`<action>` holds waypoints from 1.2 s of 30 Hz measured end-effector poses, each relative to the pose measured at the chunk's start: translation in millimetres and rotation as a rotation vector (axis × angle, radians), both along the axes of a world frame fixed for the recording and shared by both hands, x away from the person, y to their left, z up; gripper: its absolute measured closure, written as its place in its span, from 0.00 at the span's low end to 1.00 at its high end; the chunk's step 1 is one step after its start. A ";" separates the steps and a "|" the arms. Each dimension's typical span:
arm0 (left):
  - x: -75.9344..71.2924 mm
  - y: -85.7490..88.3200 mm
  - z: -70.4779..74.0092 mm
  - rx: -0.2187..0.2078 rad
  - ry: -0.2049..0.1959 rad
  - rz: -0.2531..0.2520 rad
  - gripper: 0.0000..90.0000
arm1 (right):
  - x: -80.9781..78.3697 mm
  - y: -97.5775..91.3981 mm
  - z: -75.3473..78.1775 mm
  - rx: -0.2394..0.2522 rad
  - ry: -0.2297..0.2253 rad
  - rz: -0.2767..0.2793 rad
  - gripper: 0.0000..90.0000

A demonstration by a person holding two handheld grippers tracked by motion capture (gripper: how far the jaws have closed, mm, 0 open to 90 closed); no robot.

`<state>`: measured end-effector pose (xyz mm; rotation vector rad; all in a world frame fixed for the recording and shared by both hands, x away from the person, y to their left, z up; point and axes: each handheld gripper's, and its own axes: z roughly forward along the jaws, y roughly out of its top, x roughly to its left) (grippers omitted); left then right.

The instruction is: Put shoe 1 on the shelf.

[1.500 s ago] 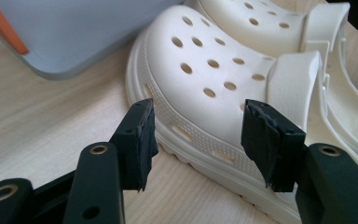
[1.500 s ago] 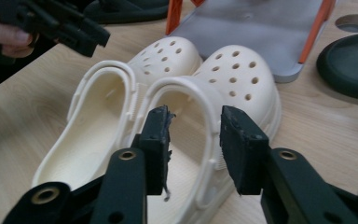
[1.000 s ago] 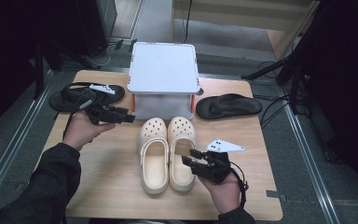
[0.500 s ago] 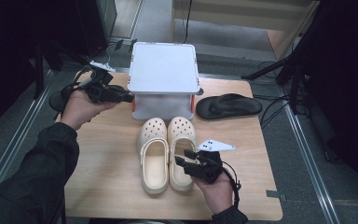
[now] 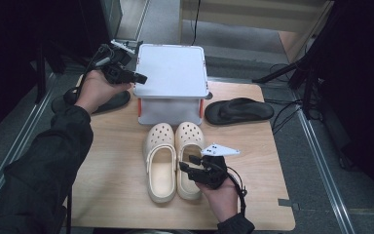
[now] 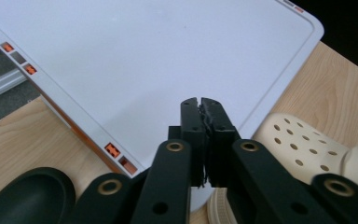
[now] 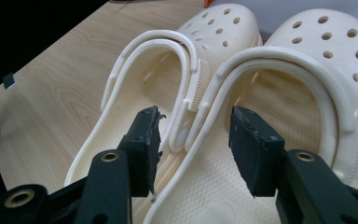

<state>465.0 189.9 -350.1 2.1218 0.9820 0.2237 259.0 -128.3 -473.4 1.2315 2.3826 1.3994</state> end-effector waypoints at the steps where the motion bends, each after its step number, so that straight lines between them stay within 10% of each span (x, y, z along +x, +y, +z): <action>1: 2.3 -1.4 -2.4 0.008 0.000 0.004 1.00 | 0.4 0.8 -0.4 0.002 0.000 -0.002 0.60; 36: -1.5 -7.9 -21.5 0.048 0.002 -0.006 1.00 | 36.2 49.7 -28.8 -0.077 0.072 -0.139 0.51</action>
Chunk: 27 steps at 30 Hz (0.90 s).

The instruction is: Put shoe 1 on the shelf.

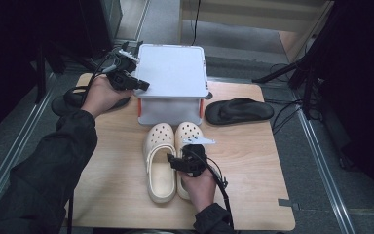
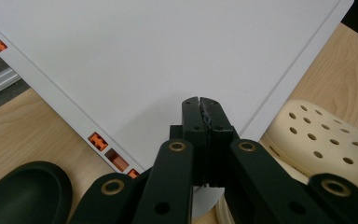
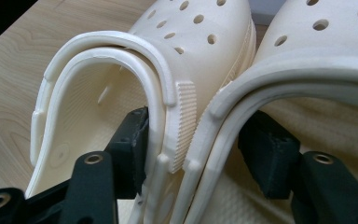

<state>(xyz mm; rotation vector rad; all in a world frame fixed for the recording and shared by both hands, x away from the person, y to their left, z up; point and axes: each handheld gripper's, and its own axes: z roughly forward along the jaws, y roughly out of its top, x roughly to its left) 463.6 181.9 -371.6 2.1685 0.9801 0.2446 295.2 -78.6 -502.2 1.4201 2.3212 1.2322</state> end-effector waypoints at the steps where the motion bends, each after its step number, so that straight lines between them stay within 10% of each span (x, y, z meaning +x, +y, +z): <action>1: 0.0 0.0 0.1 0.002 0.000 -0.001 1.00 | 0.2 0.1 0.5 -0.001 0.007 -0.001 0.53; 19: -1.0 -1.6 0.6 0.019 -0.010 -0.002 1.00 | -0.4 -7.9 7.8 -0.038 0.003 0.014 0.73; 27: 0.4 -0.7 0.9 0.010 0.007 0.001 1.00 | 8.7 -12.9 25.0 -0.015 -0.014 0.109 0.74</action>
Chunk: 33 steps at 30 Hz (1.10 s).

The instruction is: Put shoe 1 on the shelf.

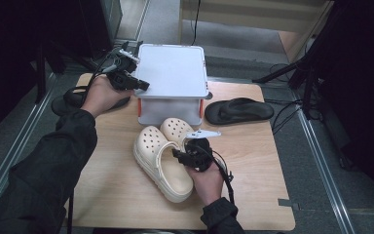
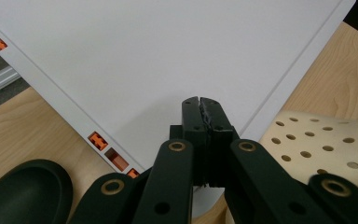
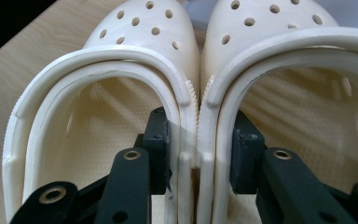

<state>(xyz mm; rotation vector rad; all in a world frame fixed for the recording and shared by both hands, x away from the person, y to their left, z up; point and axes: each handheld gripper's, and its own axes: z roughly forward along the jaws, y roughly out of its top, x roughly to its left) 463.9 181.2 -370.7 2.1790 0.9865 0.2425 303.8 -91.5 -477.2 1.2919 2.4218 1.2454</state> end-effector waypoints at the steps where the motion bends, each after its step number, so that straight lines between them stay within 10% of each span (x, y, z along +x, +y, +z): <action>1: 0.0 0.0 0.0 0.000 0.000 0.000 1.00 | 1.2 0.1 3.3 0.006 -0.009 0.006 0.74; 15: 2.3 1.4 0.5 -0.011 0.022 -0.001 1.00 | 54.4 1.4 24.6 -0.012 -0.067 0.050 0.74; 33: 3.7 1.3 0.6 -0.008 0.025 -0.014 1.00 | 113.9 16.4 11.4 -0.023 -0.086 -0.078 0.74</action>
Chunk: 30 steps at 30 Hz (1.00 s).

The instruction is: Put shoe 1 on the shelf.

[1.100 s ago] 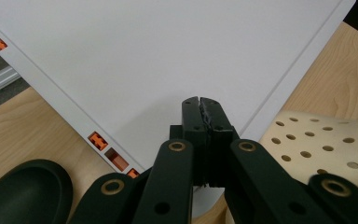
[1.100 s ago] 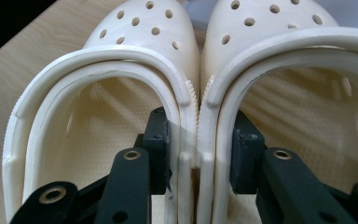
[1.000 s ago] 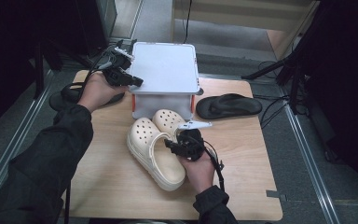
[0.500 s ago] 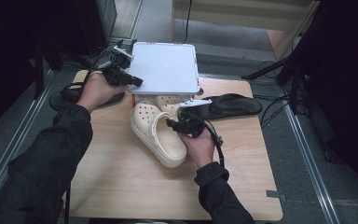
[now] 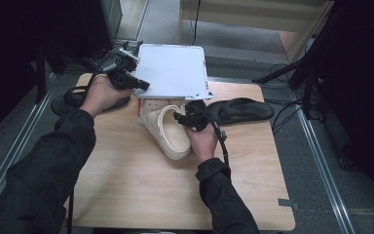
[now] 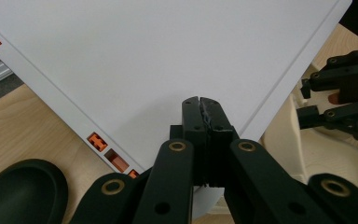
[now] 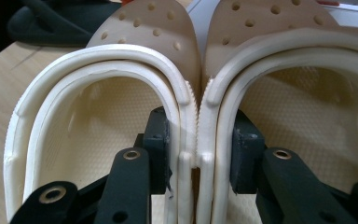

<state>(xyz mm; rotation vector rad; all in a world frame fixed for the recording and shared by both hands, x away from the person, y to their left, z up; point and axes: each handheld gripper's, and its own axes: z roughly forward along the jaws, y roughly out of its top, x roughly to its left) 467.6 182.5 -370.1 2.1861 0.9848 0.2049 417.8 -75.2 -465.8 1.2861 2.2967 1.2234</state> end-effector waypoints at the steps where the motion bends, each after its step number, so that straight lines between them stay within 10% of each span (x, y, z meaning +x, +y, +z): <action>1: -0.1 -0.2 0.1 0.002 0.000 -0.001 1.00 | 0.2 1.5 -1.8 -0.007 -0.006 0.002 0.74; 30: 0.9 -0.9 1.2 0.007 0.012 -0.005 1.00 | 15.2 19.8 -15.2 -0.046 -0.013 -0.087 0.74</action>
